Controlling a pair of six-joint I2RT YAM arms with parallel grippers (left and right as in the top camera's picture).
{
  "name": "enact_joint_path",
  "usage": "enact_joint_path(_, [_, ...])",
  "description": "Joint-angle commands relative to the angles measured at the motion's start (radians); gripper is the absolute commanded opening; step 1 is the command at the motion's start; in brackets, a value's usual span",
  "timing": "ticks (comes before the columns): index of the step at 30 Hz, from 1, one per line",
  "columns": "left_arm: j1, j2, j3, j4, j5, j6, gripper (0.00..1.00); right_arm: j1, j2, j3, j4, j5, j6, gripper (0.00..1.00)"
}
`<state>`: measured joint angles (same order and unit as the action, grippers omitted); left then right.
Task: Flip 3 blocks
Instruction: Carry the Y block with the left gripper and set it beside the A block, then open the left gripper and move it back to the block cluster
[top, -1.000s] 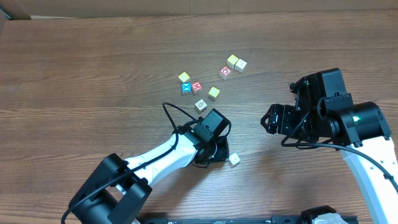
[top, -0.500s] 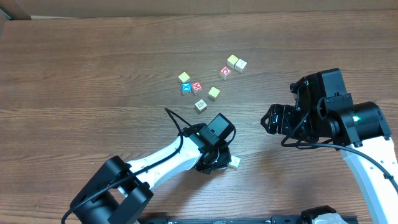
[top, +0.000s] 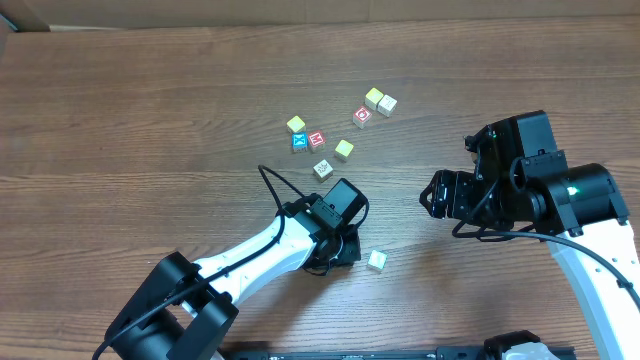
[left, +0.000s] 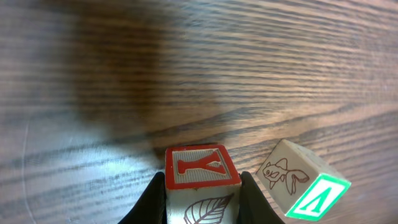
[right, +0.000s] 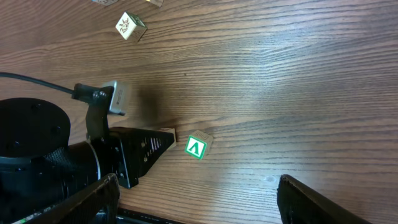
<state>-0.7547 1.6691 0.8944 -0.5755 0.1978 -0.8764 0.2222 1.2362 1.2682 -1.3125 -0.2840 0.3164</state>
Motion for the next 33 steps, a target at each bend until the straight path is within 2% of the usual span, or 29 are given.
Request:
enact_joint_path(1, [-0.001,0.014,-0.023,0.008,-0.018,0.132,0.04,-0.005,-0.013,0.002,0.0,-0.001,-0.011,0.82])
enact_joint_path(5, [-0.004,0.014,-0.023,0.043,0.057,0.209,0.04,-0.005,-0.013,0.002,0.001,-0.001,-0.011,0.82])
enact_joint_path(17, [-0.012,0.014,-0.023,0.064,0.065,0.253,0.05,-0.005,-0.013,0.002,-0.006,-0.002,-0.011,0.82])
enact_joint_path(19, [-0.012,0.014,-0.023,0.06,0.063,0.253,0.18,-0.005,-0.013,0.002,-0.006,-0.002,-0.011,0.82])
enact_joint_path(22, [-0.011,0.014,-0.023,0.06,0.057,0.253,0.48,-0.005,-0.013,0.002,-0.006,-0.002,-0.01,0.82])
enact_joint_path(23, [-0.011,0.014,-0.023,0.061,0.053,0.253,0.53,-0.005,-0.013,0.002,-0.006,-0.002,-0.011,0.83])
enact_joint_path(26, [-0.011,0.014,-0.023,0.06,0.033,0.253,0.61,-0.005,-0.013,0.002,-0.006,-0.002,-0.011,0.83])
enact_joint_path(33, [0.013,-0.007,0.019,0.042,-0.055,0.267,0.68,-0.005,-0.013,0.002,-0.006,-0.002,-0.011,0.86])
